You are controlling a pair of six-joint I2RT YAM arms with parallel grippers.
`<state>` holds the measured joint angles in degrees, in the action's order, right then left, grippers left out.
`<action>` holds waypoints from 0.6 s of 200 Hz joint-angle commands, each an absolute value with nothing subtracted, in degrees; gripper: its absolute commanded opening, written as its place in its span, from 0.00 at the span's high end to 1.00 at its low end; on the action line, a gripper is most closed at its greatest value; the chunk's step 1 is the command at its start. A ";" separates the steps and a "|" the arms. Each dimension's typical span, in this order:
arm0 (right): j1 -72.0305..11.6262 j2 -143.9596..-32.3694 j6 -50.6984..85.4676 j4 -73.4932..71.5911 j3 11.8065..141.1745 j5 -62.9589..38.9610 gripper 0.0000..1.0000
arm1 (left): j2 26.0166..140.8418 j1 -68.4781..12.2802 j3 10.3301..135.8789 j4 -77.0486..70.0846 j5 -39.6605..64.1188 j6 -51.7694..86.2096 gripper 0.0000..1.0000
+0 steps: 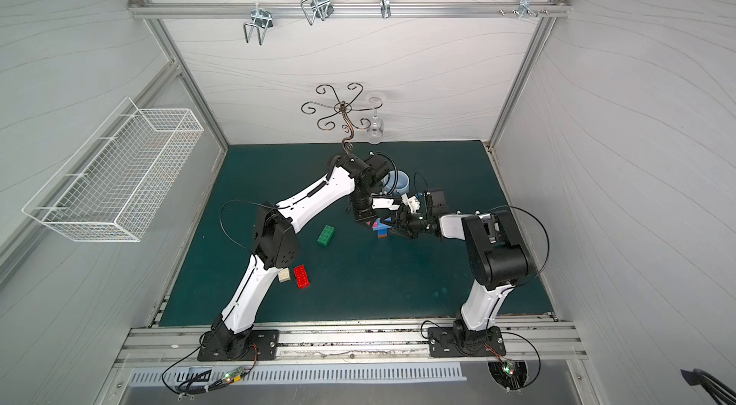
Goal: Assemble a spoon with lego
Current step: Assemble the lego brick with the lego brick.
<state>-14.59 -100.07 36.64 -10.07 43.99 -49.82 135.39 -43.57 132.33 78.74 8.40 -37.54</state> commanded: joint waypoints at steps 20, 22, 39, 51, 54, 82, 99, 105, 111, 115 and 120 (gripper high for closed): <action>-14.36 -102.03 36.82 -8.35 44.56 -48.52 0.37 | 139.24 -44.63 134.76 84.51 8.63 -40.29 0.92; -14.40 -101.99 36.76 -8.35 44.56 -48.52 0.37 | 139.27 -44.58 134.92 84.61 9.04 -40.33 0.92; -14.36 -101.90 36.74 -8.26 44.48 -48.52 0.37 | 140.22 -44.65 136.32 85.56 10.60 -41.21 0.91; -14.34 -101.84 36.73 -8.26 44.48 -48.53 0.37 | 140.79 -44.65 137.01 85.64 10.70 -41.92 0.89; -14.38 -101.82 36.74 -8.18 44.43 -48.53 0.37 | 140.82 -44.74 137.02 85.75 10.80 -42.09 0.88; -14.34 -102.00 36.62 -8.10 44.47 -48.46 0.37 | 141.73 -45.50 136.67 85.26 7.67 -42.41 0.84; -14.40 -102.27 36.66 -7.83 44.51 -48.26 0.38 | 141.97 -45.91 137.54 84.56 6.67 -42.07 0.77; -14.41 -102.22 36.69 -7.74 44.54 -48.21 0.38 | 141.81 -45.99 137.78 84.30 6.67 -41.72 0.73; -14.35 -102.22 36.62 -7.65 44.48 -48.01 0.38 | 141.54 -46.03 137.89 84.16 6.63 -41.52 0.69; -14.33 -102.20 36.60 -7.56 44.52 -48.00 0.38 | 141.30 -46.04 137.94 84.14 6.54 -41.53 0.67; -14.33 -102.20 36.57 -7.41 44.56 -47.99 0.39 | 141.01 -46.16 137.99 84.05 6.30 -41.54 0.63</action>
<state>-14.59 -100.47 36.62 -10.00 44.25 -50.22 138.12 -44.56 137.25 82.02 6.00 -39.90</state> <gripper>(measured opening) 0.620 0.343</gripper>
